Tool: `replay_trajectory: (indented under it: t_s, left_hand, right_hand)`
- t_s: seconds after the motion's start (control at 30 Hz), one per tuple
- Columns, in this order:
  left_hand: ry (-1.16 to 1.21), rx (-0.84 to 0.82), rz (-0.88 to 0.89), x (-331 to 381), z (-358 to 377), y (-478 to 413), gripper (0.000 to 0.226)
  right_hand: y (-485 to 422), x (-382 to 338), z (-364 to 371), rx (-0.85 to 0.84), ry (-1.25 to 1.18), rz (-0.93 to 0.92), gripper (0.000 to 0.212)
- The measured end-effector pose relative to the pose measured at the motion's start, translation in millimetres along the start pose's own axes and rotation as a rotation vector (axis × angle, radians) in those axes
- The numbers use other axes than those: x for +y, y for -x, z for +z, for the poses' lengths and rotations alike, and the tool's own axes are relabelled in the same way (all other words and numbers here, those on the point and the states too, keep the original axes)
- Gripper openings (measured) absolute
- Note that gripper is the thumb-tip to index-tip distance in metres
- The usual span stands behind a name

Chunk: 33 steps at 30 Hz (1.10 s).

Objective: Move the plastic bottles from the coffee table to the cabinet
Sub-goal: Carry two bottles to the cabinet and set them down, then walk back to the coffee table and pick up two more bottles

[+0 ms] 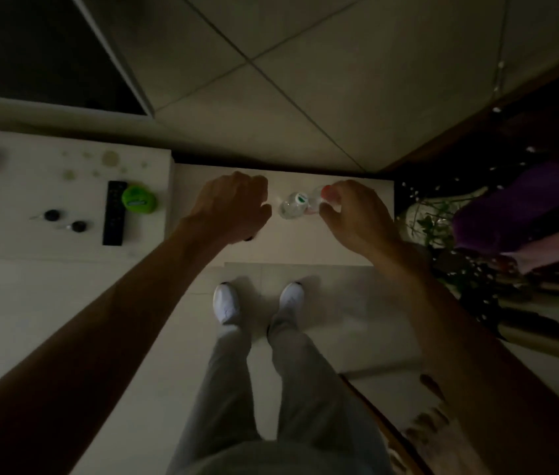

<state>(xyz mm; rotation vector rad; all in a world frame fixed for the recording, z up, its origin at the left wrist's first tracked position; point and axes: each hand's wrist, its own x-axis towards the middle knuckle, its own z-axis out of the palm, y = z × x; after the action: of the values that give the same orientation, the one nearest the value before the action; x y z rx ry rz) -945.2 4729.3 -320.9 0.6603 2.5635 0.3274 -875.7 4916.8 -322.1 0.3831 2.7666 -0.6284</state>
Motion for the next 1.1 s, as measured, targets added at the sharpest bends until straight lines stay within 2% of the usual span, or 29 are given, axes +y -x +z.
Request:
replay_trajectory:
  t_s: [0.23,0.37,0.77,1.1]
  left_hand:
    - [-0.02,-0.011,-0.057,15.4,-60.1,86.9,0.033]
    - [0.007,0.054,-0.132,35.9,-76.4,128.3,0.034]
    - [0.198,0.219,-0.395,94.3,-72.3,231.0,0.031]
    - [0.291,0.28,-0.637,86.7,-66.9,343.3,0.036]
  right_hand:
    - [52.8,-42.2,-41.2,-0.049,0.004,-0.159,0.027]
    - [73.9,-52.1,-61.2,-0.065,-0.035,-0.227,0.023]
    - [116.6,-83.2,-94.1,-0.154,-0.015,-0.61,0.026]
    - [164.4,-154.0,-80.9,-0.306,0.033,-0.828,0.026]
